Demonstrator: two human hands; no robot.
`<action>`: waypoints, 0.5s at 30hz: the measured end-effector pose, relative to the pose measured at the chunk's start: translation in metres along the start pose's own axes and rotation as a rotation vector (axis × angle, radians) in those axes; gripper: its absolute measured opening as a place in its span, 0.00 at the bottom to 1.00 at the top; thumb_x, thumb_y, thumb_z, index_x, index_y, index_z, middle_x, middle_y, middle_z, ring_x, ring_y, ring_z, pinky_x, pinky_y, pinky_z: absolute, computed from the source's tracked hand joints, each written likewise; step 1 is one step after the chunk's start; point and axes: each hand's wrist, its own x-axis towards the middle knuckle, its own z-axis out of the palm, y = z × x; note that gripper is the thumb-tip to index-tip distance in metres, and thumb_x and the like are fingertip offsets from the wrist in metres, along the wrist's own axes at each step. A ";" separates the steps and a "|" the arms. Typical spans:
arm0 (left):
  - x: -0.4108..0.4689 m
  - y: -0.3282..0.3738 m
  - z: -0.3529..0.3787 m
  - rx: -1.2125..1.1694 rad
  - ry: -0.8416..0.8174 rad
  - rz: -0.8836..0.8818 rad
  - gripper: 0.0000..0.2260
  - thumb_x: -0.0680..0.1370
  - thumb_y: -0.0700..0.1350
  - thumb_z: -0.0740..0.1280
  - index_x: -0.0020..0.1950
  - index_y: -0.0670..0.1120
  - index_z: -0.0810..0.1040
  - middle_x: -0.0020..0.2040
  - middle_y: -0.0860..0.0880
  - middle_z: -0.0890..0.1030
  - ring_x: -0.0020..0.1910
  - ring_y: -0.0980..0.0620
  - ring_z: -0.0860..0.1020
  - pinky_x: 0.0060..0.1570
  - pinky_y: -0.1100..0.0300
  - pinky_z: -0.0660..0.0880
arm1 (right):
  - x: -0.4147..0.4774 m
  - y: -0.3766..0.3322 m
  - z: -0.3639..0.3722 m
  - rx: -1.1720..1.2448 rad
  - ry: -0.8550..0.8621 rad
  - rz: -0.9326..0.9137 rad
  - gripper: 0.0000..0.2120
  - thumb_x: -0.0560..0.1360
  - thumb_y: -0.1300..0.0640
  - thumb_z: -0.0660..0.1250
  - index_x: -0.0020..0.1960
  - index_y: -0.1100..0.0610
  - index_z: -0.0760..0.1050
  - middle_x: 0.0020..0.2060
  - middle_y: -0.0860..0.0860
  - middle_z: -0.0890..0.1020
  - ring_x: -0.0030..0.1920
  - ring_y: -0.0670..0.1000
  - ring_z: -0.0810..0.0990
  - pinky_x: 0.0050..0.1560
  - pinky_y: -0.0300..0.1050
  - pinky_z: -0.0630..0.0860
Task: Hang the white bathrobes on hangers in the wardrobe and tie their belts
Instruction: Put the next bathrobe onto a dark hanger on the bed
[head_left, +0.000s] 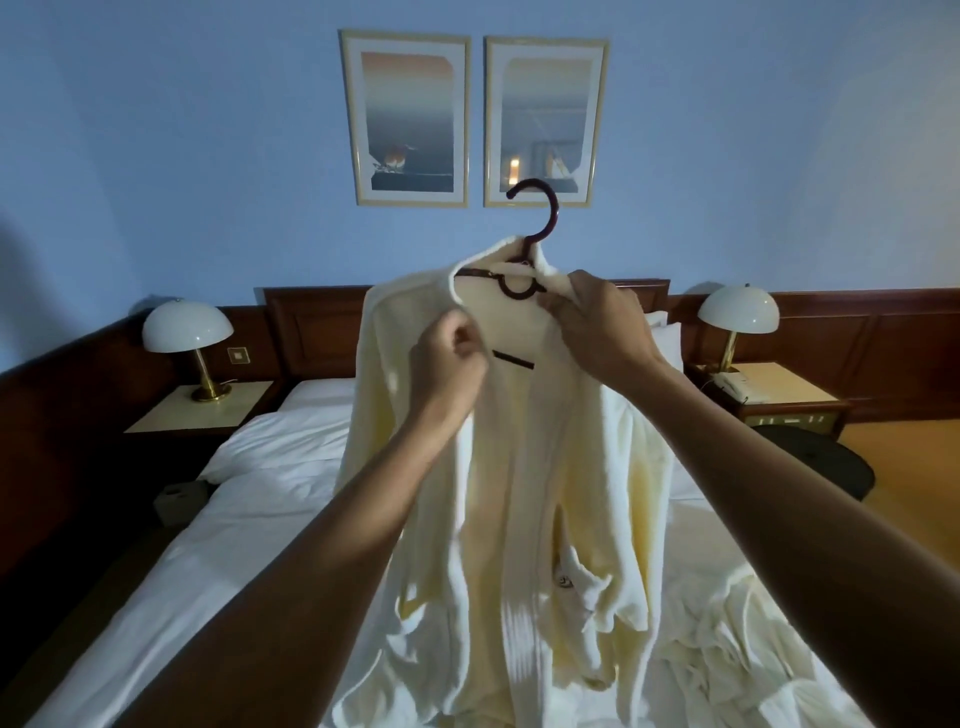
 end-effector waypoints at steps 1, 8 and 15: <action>-0.004 0.019 0.003 -0.016 -0.075 0.095 0.11 0.73 0.32 0.58 0.41 0.47 0.74 0.34 0.53 0.76 0.33 0.54 0.73 0.32 0.62 0.68 | 0.003 -0.001 0.001 -0.026 0.009 -0.007 0.17 0.81 0.42 0.61 0.46 0.56 0.72 0.36 0.52 0.79 0.41 0.60 0.78 0.40 0.54 0.75; -0.029 0.009 0.026 0.013 -0.214 0.019 0.11 0.75 0.48 0.72 0.51 0.49 0.73 0.44 0.53 0.78 0.40 0.59 0.76 0.36 0.65 0.69 | 0.008 0.000 0.001 0.026 -0.034 -0.006 0.16 0.78 0.42 0.65 0.44 0.55 0.77 0.36 0.51 0.81 0.39 0.56 0.80 0.41 0.54 0.77; -0.041 -0.023 0.038 0.110 -0.274 -0.049 0.06 0.81 0.49 0.66 0.49 0.48 0.78 0.41 0.53 0.79 0.36 0.57 0.74 0.38 0.63 0.66 | 0.014 0.011 -0.006 0.166 -0.081 0.005 0.18 0.77 0.42 0.67 0.42 0.58 0.77 0.34 0.52 0.80 0.35 0.52 0.76 0.36 0.48 0.71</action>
